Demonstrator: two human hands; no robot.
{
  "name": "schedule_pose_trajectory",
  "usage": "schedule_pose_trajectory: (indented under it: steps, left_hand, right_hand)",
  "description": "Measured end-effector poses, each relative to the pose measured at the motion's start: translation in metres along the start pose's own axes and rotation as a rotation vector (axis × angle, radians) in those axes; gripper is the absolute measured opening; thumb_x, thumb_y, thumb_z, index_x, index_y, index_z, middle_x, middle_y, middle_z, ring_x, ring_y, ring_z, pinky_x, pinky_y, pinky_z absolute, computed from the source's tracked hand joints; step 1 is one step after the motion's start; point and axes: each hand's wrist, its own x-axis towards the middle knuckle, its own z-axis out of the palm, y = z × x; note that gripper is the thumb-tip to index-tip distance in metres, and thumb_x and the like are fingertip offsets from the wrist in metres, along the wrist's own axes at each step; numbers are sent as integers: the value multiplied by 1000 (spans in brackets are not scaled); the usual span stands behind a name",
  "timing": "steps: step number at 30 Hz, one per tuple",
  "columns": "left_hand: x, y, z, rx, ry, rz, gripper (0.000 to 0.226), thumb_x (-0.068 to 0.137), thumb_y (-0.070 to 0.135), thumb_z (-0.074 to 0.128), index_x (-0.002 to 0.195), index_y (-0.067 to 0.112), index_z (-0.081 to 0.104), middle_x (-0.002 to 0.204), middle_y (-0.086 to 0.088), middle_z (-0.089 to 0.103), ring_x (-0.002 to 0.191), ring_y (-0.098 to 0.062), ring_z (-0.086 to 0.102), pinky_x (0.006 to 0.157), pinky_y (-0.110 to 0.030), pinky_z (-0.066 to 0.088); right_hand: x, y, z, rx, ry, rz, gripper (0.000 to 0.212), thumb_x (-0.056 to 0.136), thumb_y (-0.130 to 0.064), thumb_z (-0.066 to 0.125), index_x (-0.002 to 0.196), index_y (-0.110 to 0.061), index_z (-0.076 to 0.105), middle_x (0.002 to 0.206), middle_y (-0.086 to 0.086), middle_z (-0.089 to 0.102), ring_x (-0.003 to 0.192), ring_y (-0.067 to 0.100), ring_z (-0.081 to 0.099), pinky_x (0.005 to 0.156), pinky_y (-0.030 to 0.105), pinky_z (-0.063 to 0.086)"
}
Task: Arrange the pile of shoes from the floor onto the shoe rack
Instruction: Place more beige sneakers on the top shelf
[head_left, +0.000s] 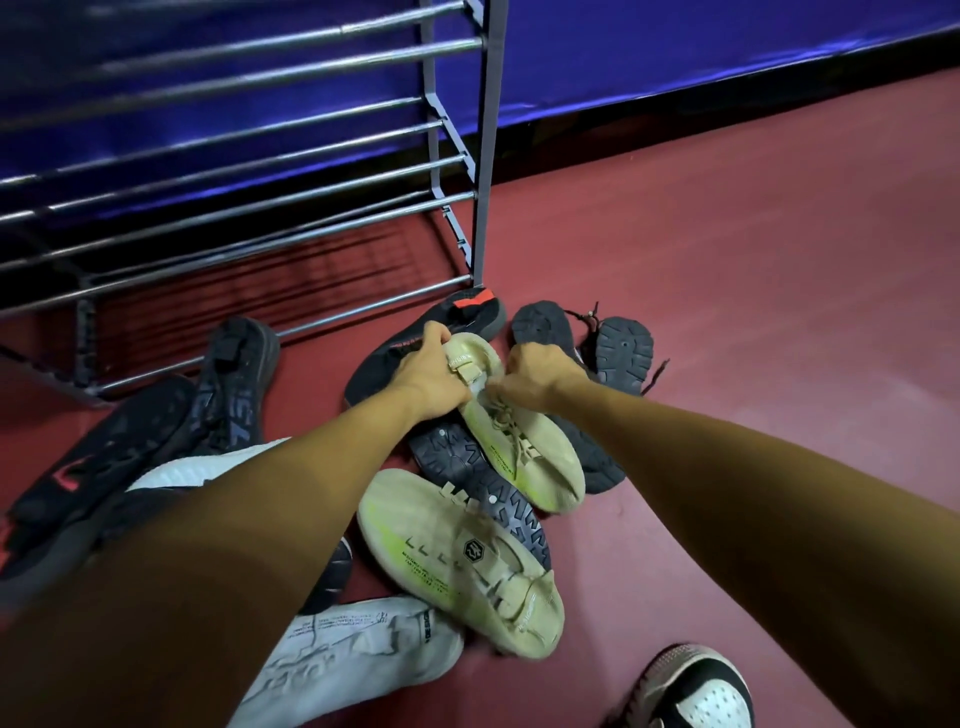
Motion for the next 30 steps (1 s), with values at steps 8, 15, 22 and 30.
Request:
schedule_pose_trajectory:
  steps: [8,15,22,30]
  left_hand:
    - [-29,16,-16,-24,78,133,55,77,15,71,115,33,35,96,-13,64,76,-25,56,58,-35,43]
    - [-78,58,-80,-76,203,204,49,83,23,74,115,22,38,99,-8,65,86,-27,58,63,-35,42]
    - [-150,105,-158,104,460,178,44,76,52,66,95,24,38,88,-6,63,85,-31,56,71,-37,45]
    - [-194,94,-202,77,714,211,29,83,45,61,85,25,40,100,-14,60,97,-39,57,69,-36,40]
  right_hand:
    - [-21,-10,-21,-80,142,-23,8,92,-19,51,97,-17,57,103,10,63,86,32,57,67,35,44]
    - [-74,-66,-103,-123,169,-86,19,90,-29,58,106,-24,67,98,6,65,88,29,63,72,34,51]
    - [-153,-131,-158,-38,414,-57,29,89,-36,62,115,-24,68,117,6,66,109,33,64,78,33,44]
    - [-206,-189,-181,13,631,-135,29,89,-16,52,113,-20,68,120,14,64,108,39,63,83,38,48]
